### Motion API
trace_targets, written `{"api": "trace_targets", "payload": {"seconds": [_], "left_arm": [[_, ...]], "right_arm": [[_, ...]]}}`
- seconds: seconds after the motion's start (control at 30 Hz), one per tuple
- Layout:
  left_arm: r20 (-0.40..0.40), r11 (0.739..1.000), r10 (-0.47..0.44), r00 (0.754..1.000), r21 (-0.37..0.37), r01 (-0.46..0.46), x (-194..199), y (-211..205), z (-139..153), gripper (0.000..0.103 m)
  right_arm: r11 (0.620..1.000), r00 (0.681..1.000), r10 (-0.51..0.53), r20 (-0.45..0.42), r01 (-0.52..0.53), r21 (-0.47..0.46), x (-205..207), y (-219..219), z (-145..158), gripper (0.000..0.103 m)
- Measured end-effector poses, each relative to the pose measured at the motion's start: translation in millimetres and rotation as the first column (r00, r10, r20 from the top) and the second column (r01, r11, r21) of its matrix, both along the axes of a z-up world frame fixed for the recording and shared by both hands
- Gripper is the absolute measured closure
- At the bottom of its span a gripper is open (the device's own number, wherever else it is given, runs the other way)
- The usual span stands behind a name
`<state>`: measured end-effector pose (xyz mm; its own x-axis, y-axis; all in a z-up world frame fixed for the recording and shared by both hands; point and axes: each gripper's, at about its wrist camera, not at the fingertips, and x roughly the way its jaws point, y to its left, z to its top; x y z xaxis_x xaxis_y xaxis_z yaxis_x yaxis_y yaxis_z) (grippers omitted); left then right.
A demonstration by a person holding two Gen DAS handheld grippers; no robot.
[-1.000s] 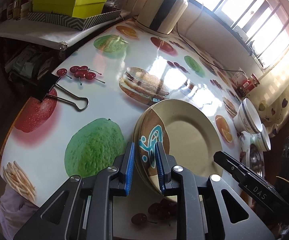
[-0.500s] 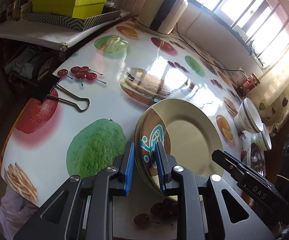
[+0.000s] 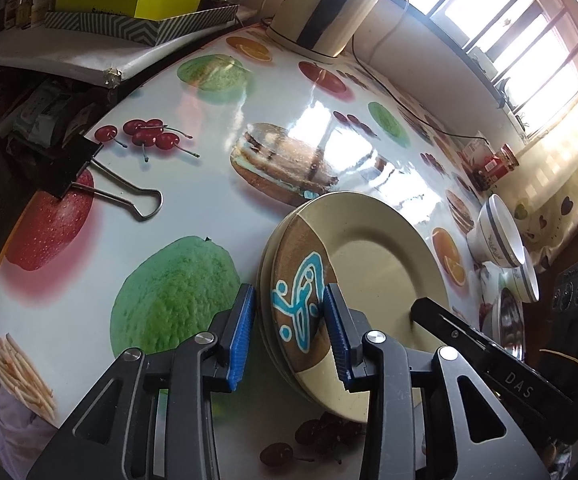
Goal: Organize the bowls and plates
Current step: 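Open both tools to release the stacked plate rim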
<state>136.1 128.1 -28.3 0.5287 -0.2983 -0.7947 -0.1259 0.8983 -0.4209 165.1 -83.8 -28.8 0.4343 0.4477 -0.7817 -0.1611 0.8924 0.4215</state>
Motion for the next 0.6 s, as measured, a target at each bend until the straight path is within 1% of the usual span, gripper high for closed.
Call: {"api": "trace_targets", "payload": {"seconds": [0.07,0.17,0.6], "left_arm": [[-0.002,1.000,0.001,1.000,0.003,-0.001,2,1,1,0.067],[-0.002,1.000,0.005,1.000,0.006,-0.005,7,1,0,0.067],[-0.015,1.000,-0.003,1.000,0.023,0.003,45,-2,2,0.067]], "right_arm": [[1.000,1.000,-0.002,-0.001,0.002,0.001,2,-1,0,0.067],[1.000,1.000,-0.002,0.000,0.002,-0.001,6,-1,1,0.069],[1.000,1.000,-0.017,-0.007,0.017,-0.005,42,0,1,0.069]]}}
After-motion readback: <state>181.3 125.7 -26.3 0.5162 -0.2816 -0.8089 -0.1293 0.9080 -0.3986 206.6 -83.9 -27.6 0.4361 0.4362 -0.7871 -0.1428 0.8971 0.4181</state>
